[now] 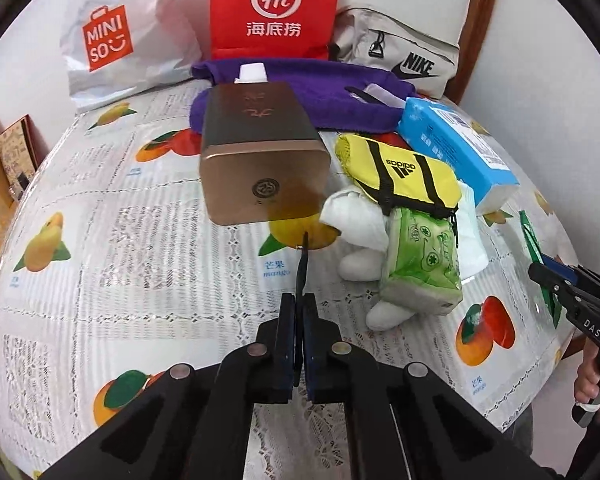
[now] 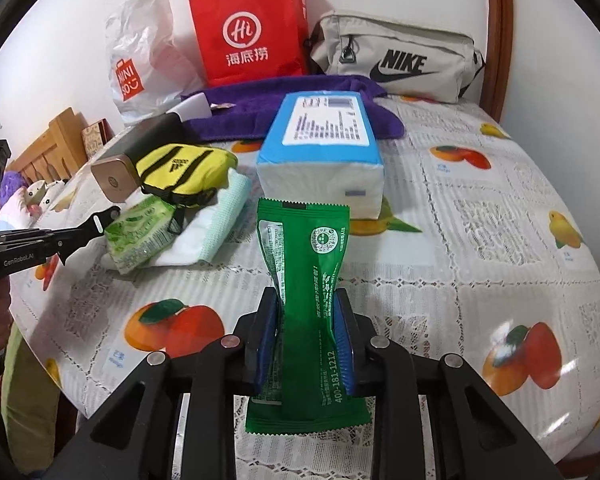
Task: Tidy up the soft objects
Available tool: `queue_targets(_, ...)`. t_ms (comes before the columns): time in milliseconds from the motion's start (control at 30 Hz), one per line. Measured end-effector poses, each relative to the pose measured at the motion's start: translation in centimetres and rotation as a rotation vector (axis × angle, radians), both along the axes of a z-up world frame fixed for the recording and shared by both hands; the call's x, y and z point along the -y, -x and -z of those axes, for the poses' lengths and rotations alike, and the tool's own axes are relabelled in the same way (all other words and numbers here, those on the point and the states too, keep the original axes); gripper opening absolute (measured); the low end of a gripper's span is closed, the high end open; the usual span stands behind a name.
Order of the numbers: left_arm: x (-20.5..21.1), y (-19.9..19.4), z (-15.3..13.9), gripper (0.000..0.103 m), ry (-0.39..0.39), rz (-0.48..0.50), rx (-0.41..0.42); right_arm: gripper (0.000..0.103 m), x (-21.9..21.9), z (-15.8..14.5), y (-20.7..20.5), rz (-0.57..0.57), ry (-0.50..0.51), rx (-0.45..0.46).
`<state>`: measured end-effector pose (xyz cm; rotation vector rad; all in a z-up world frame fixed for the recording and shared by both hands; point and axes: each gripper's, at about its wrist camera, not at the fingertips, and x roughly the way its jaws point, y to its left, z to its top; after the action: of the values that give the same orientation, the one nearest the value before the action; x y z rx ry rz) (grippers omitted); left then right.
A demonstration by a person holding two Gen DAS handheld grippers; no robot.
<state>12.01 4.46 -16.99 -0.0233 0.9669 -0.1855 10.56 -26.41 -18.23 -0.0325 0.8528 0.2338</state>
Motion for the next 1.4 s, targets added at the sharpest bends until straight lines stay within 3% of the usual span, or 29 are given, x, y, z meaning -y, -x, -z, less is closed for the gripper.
queue_targets(367, -0.5, 1.2, -1.4, 0.004, 0.03, -0.03, 0.033, 0.026, 0.3, -1.5, 1.0, -0.002, -0.004, 0.024)
queue_targets(733, -0.8, 1.3, -4.6, 0.004, 0.053, -0.061, 0.084, 0.024, 0.7, -4.3, 0.4, -0.003, -0.026, 0.043)
queue_targets(1400, -0.2, -4.1, -9.4, 0.004, 0.05, -0.084, 0.137, 0.024, -1.5, -10.6, -6.4, -0.073, -0.047, 0.125)
